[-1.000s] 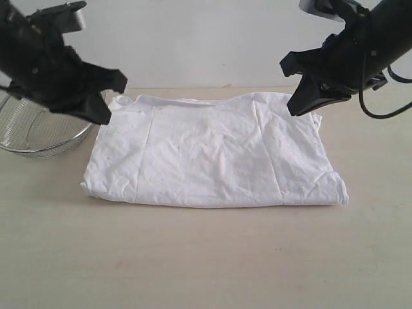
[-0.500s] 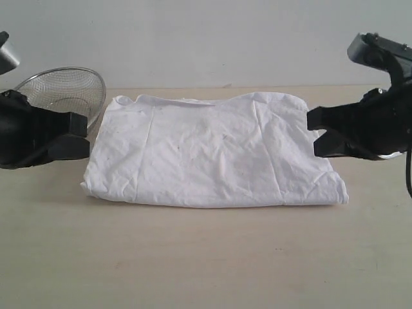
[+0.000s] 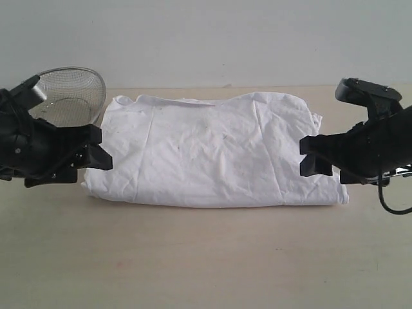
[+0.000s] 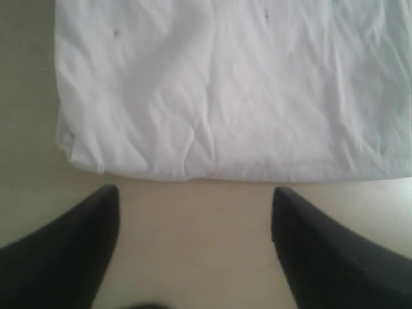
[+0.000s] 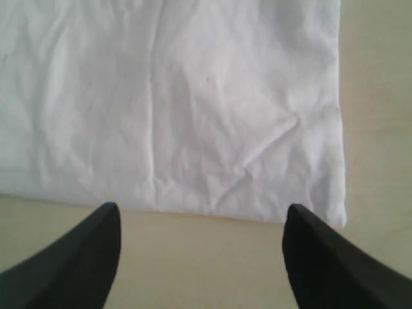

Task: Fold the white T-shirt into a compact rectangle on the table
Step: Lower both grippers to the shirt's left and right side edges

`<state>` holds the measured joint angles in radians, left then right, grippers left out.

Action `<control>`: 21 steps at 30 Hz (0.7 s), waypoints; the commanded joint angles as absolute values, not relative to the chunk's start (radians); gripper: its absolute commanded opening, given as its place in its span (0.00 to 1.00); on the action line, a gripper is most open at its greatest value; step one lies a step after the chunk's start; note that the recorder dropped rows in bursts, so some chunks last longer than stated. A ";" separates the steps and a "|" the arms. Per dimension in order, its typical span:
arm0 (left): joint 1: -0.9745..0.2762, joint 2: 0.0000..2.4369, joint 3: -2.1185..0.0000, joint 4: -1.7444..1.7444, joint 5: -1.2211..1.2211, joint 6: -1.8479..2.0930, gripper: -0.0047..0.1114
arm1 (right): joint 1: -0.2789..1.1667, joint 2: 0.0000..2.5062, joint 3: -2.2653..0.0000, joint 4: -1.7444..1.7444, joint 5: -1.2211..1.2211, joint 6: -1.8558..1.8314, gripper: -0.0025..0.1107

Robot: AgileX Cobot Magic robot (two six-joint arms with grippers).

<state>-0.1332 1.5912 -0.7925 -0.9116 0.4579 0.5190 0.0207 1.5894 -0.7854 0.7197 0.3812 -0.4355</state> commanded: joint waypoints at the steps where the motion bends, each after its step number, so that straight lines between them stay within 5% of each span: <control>1: -0.126 1.655 -0.809 -0.938 0.441 0.539 0.66 | -0.045 1.661 -0.836 0.708 0.396 -0.420 0.58; 21: -0.126 1.813 -0.871 -0.920 0.303 0.558 0.65 | -0.108 1.806 -0.886 0.709 0.362 -0.450 0.58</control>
